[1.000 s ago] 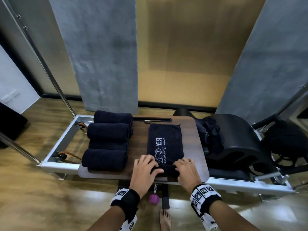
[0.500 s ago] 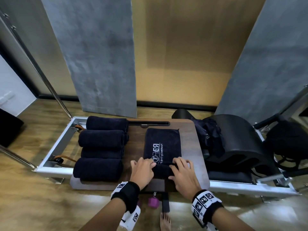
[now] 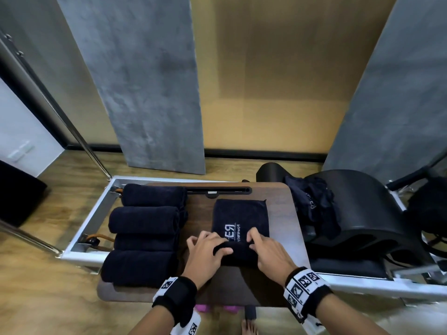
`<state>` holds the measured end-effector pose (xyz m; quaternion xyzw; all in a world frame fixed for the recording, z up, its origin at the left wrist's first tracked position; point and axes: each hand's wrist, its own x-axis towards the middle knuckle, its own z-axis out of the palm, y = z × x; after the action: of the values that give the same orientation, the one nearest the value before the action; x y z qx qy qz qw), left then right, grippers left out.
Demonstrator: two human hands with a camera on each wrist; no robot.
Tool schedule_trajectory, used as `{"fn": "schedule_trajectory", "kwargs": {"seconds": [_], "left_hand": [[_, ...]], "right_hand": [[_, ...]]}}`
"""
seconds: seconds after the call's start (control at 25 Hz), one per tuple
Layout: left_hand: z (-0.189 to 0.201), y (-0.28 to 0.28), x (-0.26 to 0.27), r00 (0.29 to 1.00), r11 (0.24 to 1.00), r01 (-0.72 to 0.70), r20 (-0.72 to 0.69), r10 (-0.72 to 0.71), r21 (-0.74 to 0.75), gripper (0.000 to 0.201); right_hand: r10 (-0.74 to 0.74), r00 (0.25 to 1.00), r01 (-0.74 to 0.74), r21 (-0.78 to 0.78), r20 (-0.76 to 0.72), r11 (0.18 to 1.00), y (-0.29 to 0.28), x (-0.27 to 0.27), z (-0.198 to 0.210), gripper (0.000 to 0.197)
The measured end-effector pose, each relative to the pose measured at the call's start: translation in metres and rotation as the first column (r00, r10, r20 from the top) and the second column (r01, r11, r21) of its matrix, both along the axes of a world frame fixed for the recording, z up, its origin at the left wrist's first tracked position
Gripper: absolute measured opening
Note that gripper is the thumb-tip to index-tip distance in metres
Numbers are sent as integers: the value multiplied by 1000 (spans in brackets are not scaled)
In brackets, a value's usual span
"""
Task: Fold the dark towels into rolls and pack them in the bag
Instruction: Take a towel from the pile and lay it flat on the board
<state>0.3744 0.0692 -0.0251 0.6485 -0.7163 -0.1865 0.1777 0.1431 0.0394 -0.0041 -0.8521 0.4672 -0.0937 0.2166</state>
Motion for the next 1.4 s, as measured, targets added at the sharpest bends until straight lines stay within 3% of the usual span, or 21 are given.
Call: {"fn": "schedule_trajectory", "kwargs": {"seconds": [0.08,0.16,0.24,0.32,0.4,0.56,0.68,0.84,0.92,1.0,1.12,1.28,1.4], "left_hand": [[0,-14,-4,998,998,-50,-24,51,40,20],[0,-24,-7,993,992,-105,-51,108,69,15],[-1,-34,-8,990,988,-132,-47,137,84,18],[-1,-42,-7,991,990,-133,33,132,41,23],[1,-47,-5,986,988,-156,60,157,-10,33],[4,-45,-6,984,987,-163,-74,163,8,44],[5,-47,-7,984,985,-139,-102,150,101,53],[9,-67,-10,976,969,-192,-72,205,157,57],[9,-80,-11,957,954,-245,-117,267,174,56],[8,-95,-13,919,919,-323,-158,362,227,56],[5,-117,-16,828,839,-444,-214,518,314,65],[4,-138,-25,710,754,-540,-279,647,374,85],[2,-145,-30,689,723,-564,-254,679,400,93]], "right_hand": [[-9,997,12,-41,72,999,-7,-2,-2,16],[17,1000,-16,-56,23,998,-11,-7,-10,55],[44,994,-59,-155,-98,986,-17,-12,-15,66],[54,989,-81,-199,-138,977,-26,-12,-14,57],[69,990,-85,-135,-120,987,-38,-11,-12,51],[-27,990,13,106,139,994,-66,-16,-5,29],[-51,967,20,124,249,992,-81,-18,-9,14],[-71,966,18,209,250,978,-94,-29,-15,60],[-81,965,12,269,247,963,-101,-36,-15,73],[-230,908,88,379,349,921,-108,-40,-14,64],[-507,729,278,478,460,833,-116,-33,-14,46],[-687,687,587,377,237,717,-121,-19,-17,63],[-711,678,616,382,187,688,-120,-9,-19,66]]}}
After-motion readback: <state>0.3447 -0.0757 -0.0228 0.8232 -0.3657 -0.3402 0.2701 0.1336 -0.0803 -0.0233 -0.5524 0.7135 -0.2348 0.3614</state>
